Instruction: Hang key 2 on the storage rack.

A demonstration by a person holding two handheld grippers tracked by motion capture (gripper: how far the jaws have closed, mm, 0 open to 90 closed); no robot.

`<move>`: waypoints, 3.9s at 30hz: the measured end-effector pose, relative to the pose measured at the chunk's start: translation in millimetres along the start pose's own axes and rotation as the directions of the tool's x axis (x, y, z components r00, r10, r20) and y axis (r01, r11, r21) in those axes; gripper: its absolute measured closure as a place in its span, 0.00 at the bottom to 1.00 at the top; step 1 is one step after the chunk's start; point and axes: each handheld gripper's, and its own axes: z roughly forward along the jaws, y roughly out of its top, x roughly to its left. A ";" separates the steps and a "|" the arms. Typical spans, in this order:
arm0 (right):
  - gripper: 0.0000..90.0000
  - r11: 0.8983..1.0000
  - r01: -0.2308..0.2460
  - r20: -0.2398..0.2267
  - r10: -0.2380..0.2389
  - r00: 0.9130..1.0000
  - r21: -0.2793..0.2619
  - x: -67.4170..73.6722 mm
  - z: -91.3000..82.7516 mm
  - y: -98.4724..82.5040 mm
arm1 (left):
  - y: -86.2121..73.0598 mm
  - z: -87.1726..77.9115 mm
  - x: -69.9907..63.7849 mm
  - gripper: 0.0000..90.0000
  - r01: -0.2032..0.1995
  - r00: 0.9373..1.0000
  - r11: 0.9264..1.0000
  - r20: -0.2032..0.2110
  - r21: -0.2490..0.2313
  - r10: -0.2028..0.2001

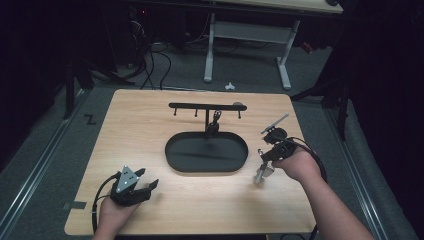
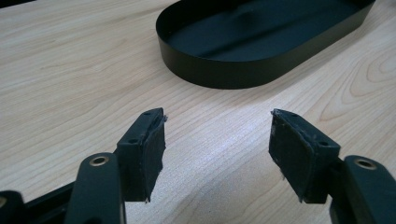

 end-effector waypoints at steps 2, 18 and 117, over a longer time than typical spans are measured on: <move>0.94 1.000 0.004 -0.006 -0.004 1.000 -0.005 1.3 -2.9 0.9 | -0.2 0.6 -0.5 0.41 -0.002 1.000 1.000 0.002 0.006 0.002; 0.94 0.998 0.049 0.016 -0.048 0.999 -0.045 13.3 -24.9 28.3 | -4.3 -6.7 2.1 0.40 0.012 1.000 1.000 -0.013 0.001 -0.012; 0.49 0.991 -0.034 0.033 0.038 0.999 -0.128 3.1 5.9 72.2 | -9.7 -8.7 5.9 0.40 0.031 0.999 0.999 -0.025 0.035 -0.030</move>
